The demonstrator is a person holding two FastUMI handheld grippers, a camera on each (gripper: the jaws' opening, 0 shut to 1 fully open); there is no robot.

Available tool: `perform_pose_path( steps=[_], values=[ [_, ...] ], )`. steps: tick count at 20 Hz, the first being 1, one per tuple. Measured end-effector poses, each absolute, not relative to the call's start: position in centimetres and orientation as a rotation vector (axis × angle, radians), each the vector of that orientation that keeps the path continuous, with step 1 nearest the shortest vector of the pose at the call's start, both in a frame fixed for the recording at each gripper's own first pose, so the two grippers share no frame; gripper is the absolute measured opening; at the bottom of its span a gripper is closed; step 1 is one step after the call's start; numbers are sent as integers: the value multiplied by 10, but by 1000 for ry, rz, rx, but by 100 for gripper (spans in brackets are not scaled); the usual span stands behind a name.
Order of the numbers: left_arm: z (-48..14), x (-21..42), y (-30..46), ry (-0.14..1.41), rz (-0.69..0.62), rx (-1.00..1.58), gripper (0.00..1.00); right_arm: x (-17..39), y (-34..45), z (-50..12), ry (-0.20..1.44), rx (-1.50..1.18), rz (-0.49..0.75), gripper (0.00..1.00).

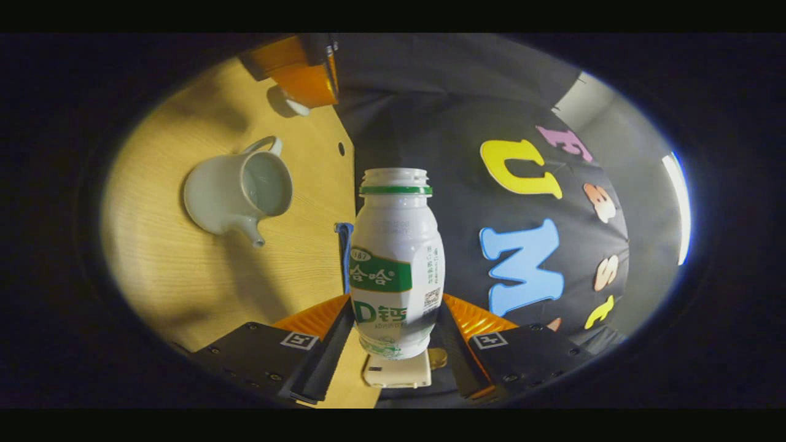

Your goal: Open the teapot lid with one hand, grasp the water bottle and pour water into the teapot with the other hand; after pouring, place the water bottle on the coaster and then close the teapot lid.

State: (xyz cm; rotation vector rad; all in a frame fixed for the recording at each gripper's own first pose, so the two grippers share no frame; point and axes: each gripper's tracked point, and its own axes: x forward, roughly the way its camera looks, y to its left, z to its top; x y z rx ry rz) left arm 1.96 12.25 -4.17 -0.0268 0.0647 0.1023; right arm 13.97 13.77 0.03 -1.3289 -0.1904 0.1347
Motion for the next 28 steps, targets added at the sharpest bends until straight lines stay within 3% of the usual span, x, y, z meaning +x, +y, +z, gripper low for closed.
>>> perform_pose_path(
  steps=[3,4,5,6,9,10,11,13,14,28],
  values=[
    [-39,19,119,56,89,-28,8,138,134,-9,-121,-1158,163,76],
    [-38,19,116,53,81,-26,26,135,130,-10,-104,-1110,166,76],
    [-35,19,109,49,74,-23,26,131,129,-9,-94,-1071,167,76],
    [-33,21,104,47,68,-20,100,128,128,-9,-86,-1041,164,76],
    [-29,23,94,41,47,-16,100,130,118,-9,-48,-960,159,76],
    [-28,24,90,40,40,-15,26,130,114,-11,-30,-924,161,76],
    [-28,25,84,39,33,-15,100,132,111,-13,-9,-881,165,76],
    [-27,27,75,42,18,-12,100,128,107,-18,36,-798,173,76],
    [-25,29,71,41,9,-11,8,125,102,-22,55,-759,173,76],
    [-26,50,21,49,-65,-8,8,116,72,-14,100,-503,162,76]
  ],
)
